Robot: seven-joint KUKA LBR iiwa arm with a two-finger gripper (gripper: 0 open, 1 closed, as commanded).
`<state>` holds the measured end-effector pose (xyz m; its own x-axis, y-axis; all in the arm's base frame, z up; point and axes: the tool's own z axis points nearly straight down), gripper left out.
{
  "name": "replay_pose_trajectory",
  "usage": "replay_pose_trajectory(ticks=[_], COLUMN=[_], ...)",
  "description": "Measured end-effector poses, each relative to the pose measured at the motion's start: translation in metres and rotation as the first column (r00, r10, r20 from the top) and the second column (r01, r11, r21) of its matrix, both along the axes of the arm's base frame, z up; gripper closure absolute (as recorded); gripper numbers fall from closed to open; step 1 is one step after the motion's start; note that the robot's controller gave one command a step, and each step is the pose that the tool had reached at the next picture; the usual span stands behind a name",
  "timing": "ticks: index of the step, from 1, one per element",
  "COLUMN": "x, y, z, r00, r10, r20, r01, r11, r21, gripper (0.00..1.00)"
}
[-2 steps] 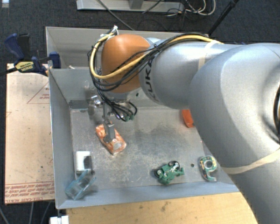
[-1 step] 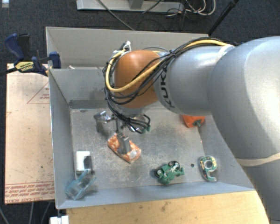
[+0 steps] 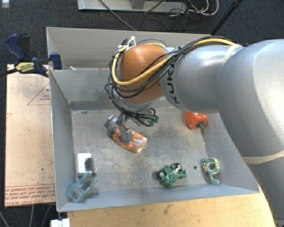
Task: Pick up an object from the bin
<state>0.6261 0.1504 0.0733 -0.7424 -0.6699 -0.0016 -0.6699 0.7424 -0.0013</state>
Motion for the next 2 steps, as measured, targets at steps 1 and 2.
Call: replay_pose_trajectory(ticks=[1, 2], x=[0.006, 0.004], y=[0.005, -0.01], z=[0.0, 0.045], r00=[1.0, 1.0], r10=[0.002, 0.006], r20=[0.002, -0.006], r01=[-0.002, -0.006], r11=[1.0, 1.0], r21=[0.001, 0.001], gripper=[1.0, 1.0])
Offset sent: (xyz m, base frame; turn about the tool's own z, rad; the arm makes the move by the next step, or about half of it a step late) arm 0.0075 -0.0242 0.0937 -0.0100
